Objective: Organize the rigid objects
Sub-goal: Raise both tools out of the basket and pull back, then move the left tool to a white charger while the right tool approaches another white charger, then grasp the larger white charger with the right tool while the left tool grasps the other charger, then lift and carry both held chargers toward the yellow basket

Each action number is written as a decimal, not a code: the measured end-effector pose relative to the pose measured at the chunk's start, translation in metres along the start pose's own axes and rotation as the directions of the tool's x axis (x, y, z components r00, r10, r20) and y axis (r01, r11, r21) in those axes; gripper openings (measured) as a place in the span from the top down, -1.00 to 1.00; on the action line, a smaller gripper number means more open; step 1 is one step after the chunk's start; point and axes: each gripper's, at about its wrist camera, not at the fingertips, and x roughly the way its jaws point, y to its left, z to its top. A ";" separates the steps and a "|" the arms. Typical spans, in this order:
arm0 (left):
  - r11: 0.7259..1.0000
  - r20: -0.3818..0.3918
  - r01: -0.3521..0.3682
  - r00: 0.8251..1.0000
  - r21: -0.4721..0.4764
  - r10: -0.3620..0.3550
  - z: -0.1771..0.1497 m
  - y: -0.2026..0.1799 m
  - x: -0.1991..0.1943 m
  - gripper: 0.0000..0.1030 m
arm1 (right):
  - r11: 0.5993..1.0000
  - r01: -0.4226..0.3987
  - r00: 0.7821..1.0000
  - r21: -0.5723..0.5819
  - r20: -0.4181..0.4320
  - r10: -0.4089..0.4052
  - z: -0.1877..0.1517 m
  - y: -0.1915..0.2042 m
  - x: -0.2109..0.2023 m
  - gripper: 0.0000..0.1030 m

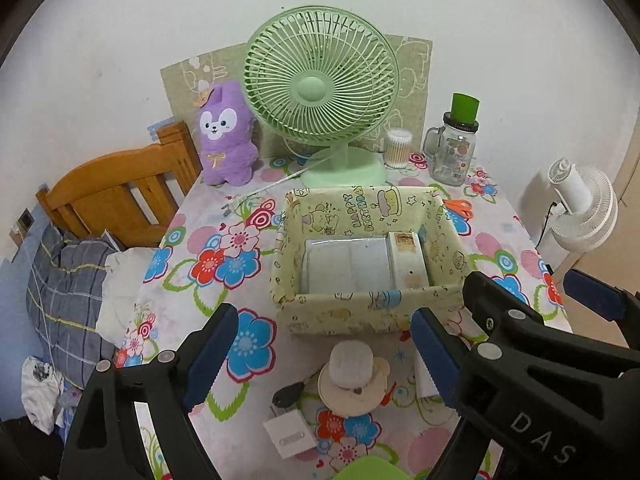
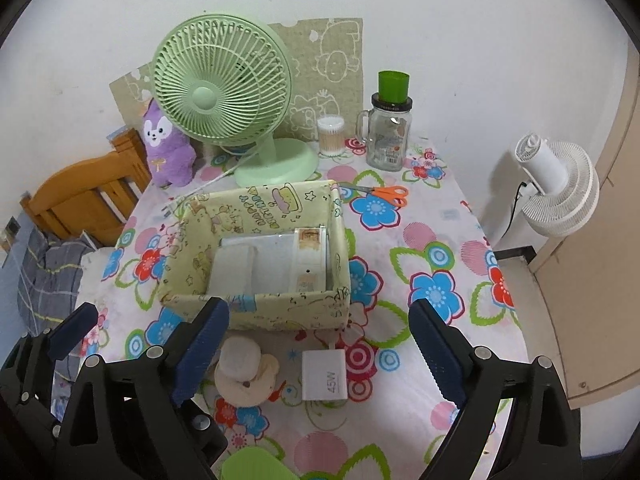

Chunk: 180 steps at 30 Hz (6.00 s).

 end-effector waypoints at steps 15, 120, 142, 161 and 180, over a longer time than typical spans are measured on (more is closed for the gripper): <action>0.999 0.016 0.022 1.000 0.026 -0.023 -0.019 -0.004 -0.042 -0.75 | 1.000 -0.005 0.999 -0.006 0.037 0.005 -0.023 -0.007 -0.046 -0.84; 0.995 -0.193 0.094 0.977 0.021 -0.088 -0.122 0.005 0.090 -0.10 | 0.999 -0.031 0.990 -0.008 -0.139 0.029 -0.124 0.017 0.105 -0.79; 0.996 -0.222 0.094 0.971 0.004 -0.091 -0.106 -0.011 0.106 -0.10 | 0.999 0.026 0.992 -0.039 -0.124 -0.030 -0.100 -0.011 0.131 -0.23; 0.995 -0.197 0.101 0.976 0.013 -0.097 -0.114 -0.009 0.085 -0.10 | 1.000 0.012 0.986 0.010 -0.169 -0.010 -0.114 -0.011 0.112 0.03; 0.991 -0.132 0.133 0.983 0.003 -0.131 -0.104 -0.003 0.023 -0.10 | 0.999 0.051 0.994 0.018 -0.102 -0.049 -0.105 -0.005 0.042 0.03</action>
